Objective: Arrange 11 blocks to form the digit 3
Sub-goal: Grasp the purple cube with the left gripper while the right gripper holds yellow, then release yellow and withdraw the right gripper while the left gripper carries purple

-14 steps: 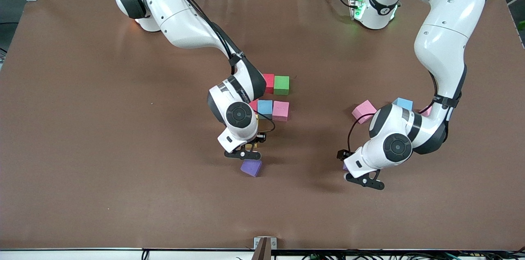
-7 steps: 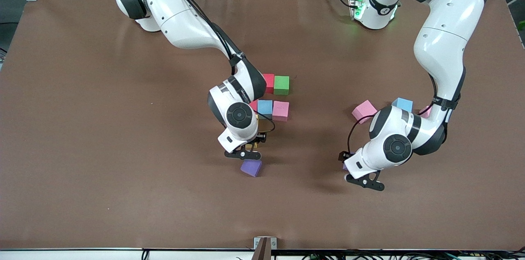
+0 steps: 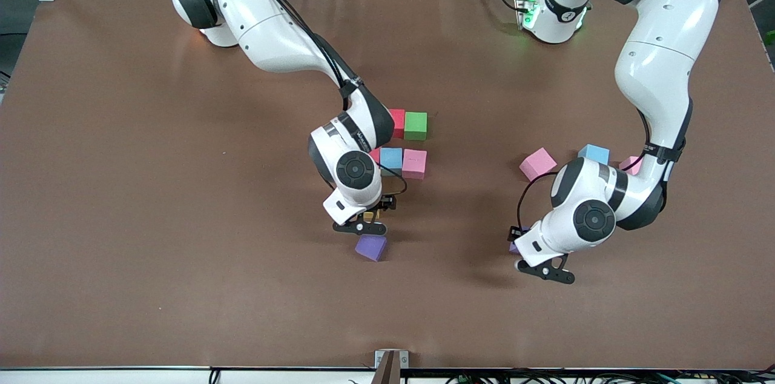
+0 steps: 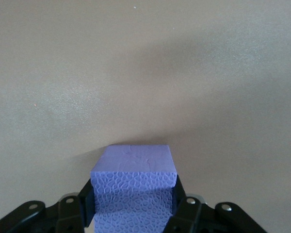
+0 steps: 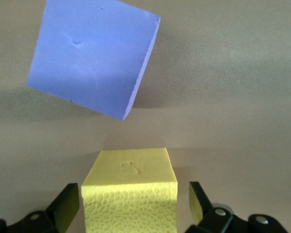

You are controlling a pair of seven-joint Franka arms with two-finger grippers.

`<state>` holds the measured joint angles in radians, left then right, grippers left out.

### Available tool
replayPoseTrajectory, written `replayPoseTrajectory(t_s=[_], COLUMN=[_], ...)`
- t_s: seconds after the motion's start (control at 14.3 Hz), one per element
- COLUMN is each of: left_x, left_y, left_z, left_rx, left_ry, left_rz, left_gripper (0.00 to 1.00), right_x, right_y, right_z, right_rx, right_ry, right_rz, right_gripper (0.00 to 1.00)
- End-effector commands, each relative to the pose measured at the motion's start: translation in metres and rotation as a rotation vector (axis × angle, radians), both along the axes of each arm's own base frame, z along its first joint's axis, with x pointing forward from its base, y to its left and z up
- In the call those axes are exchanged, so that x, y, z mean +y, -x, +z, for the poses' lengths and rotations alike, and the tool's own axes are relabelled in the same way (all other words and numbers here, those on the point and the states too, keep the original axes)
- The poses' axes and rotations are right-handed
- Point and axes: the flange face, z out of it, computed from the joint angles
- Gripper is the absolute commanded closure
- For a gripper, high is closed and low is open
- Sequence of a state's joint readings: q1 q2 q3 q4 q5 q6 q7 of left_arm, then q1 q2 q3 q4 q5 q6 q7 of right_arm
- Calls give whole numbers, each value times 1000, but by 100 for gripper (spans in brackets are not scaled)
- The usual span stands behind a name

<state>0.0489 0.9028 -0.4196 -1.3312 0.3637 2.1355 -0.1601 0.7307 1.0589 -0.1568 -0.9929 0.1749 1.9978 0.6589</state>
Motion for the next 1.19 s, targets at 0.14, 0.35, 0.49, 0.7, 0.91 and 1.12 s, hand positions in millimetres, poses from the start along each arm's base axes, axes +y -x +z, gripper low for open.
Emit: replayPoseTrajectory(t_s=[0.14,0.35,0.49,0.7,0.91,1.12], left_x=[12,13,10,5,-13,-37], left_y=[-9,-11,-12,-10,-2,8], left_z=[28,45,58,83,107,113], left_rx=[-40,-58,-73,-92,-87,-75], left_ry=[-5,-2,4,4,11,3], left_rz=[133,254,356,478,607,754], left_gripper=[69,69,69,70,72,73], right_x=[7,7,6,-3,-88,-191], right_y=[0,0,-2,-10,-49,-76], right_z=[14,19,30,79,126,163], right_rx=[8,4,-3,-24,22,104], right_ry=[12,10,2,-28,-34,9], right_rz=[4,7,5,38,-32,-58], right_gripper=[0,0,0,0,0,0])
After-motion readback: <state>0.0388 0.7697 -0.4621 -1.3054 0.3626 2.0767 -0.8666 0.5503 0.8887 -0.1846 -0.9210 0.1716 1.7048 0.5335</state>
